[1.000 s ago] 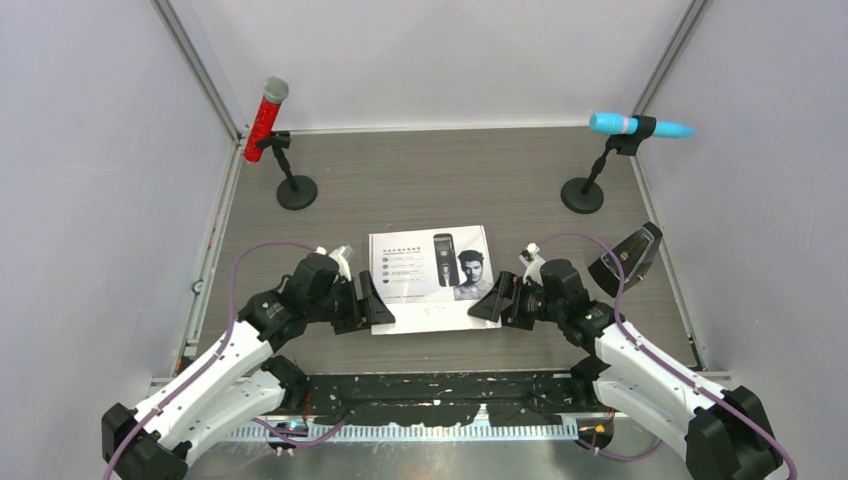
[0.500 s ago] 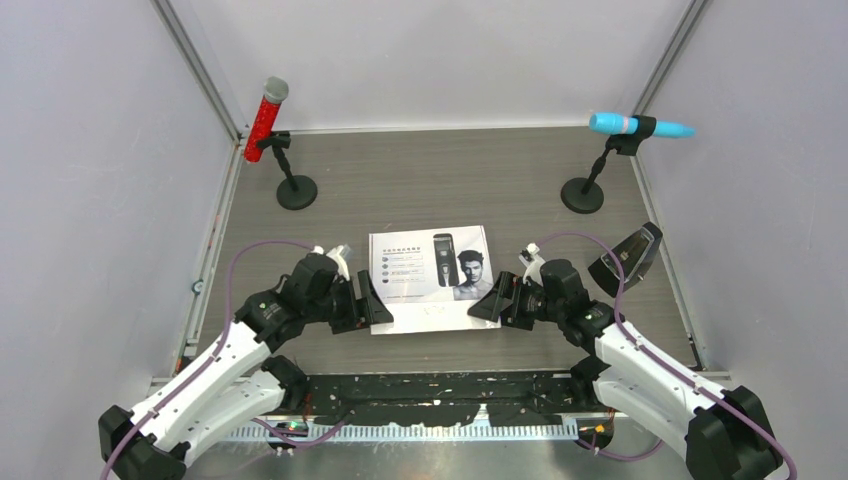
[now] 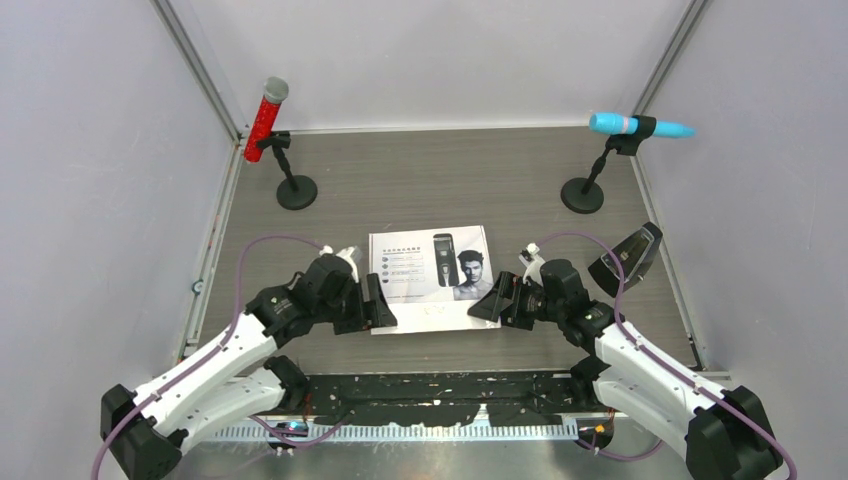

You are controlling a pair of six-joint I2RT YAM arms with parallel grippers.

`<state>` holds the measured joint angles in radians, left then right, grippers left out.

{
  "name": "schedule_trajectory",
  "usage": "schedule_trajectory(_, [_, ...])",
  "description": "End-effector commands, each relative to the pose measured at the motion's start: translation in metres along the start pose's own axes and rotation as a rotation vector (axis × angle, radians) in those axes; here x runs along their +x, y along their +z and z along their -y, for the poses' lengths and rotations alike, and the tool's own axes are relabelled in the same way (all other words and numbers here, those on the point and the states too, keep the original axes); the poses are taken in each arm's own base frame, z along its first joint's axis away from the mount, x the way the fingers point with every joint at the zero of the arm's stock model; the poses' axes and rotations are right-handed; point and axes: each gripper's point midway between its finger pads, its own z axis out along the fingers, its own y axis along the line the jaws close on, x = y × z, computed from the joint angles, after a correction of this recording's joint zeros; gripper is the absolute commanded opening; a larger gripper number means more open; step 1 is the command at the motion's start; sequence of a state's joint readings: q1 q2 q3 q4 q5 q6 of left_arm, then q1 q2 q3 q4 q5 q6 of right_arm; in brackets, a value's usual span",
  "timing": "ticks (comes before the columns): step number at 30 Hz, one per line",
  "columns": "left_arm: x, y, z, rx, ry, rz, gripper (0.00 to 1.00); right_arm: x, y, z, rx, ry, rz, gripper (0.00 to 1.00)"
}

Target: Sort the hair-cutting tools

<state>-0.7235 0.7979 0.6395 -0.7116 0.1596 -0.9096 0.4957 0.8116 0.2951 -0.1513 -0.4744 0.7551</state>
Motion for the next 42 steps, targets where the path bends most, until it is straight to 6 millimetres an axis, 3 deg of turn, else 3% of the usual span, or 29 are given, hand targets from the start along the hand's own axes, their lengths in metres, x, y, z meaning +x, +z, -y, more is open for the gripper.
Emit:
schedule_trajectory(1, [-0.014,-0.009,0.024,0.028,0.051,0.056,0.73,-0.012,-0.002,-0.016,-0.061,-0.042,0.043,0.87])
schedule_trajectory(10, [-0.005,-0.013,0.034,-0.010,0.116,0.042,0.73,-0.013,-0.001,-0.017,-0.063,-0.045,0.042,0.87])
schedule_trajectory(18, [-0.006,-0.014,0.022,-0.102,0.146,0.060,0.74,-0.012,-0.001,-0.016,-0.062,-0.045,0.038,0.87])
schedule_trajectory(27, [-0.002,-0.005,0.027,-0.057,0.130,0.051,0.74,-0.012,-0.001,-0.018,-0.066,-0.046,0.038,0.87])
schedule_trajectory(36, [-0.020,0.001,0.006,-0.125,0.125,0.144,0.81,-0.013,-0.002,-0.019,-0.068,-0.053,0.043,0.87])
schedule_trajectory(42, [-0.015,0.013,0.002,-0.128,0.103,0.098,0.82,-0.012,-0.003,-0.019,-0.070,-0.055,0.043,0.87])
